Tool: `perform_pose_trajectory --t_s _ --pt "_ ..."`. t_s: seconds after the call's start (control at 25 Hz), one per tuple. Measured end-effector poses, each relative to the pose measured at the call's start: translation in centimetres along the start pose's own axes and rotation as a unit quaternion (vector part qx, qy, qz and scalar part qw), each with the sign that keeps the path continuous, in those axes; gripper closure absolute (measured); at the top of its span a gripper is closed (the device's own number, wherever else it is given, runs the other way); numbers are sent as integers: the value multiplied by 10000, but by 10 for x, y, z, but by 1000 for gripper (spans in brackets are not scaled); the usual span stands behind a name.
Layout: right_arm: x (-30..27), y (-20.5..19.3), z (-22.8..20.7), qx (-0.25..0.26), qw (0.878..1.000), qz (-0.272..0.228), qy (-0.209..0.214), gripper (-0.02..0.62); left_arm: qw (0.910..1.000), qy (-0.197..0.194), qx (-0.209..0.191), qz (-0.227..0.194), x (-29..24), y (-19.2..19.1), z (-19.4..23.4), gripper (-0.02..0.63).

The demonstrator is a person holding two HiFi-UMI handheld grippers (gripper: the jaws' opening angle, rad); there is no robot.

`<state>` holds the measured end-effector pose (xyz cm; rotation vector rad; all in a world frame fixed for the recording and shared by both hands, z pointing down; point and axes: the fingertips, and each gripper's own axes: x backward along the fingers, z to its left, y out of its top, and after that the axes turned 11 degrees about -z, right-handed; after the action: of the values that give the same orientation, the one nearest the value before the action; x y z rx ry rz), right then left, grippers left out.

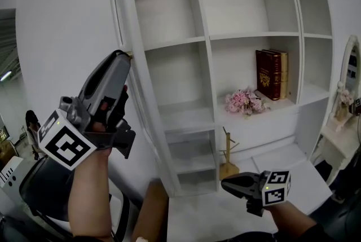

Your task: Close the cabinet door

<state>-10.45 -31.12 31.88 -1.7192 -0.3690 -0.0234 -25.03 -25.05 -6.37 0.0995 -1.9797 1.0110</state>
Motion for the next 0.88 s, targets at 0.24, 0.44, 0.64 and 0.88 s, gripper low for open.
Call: perform_pose_trajectory --t_s 0.24,0.44,0.64,0.88 --pt "31 14 -27 -28 9998 -68 -197 589 9970 23 -714 310 -33 -43 -4 529" --pt "51 17 -34 -206 9989 -255 -346 589 9882 111 -1427 546 -54 -70 -5 531" --pt "69 23 -42 -163 9980 -368 -494 589 9768 197 -1971 812 -76 -100 1 531" --pt "95 34 -56 -162 9963 -508 -677 589 9678 259 -2322 937 -98 -131 11 531"
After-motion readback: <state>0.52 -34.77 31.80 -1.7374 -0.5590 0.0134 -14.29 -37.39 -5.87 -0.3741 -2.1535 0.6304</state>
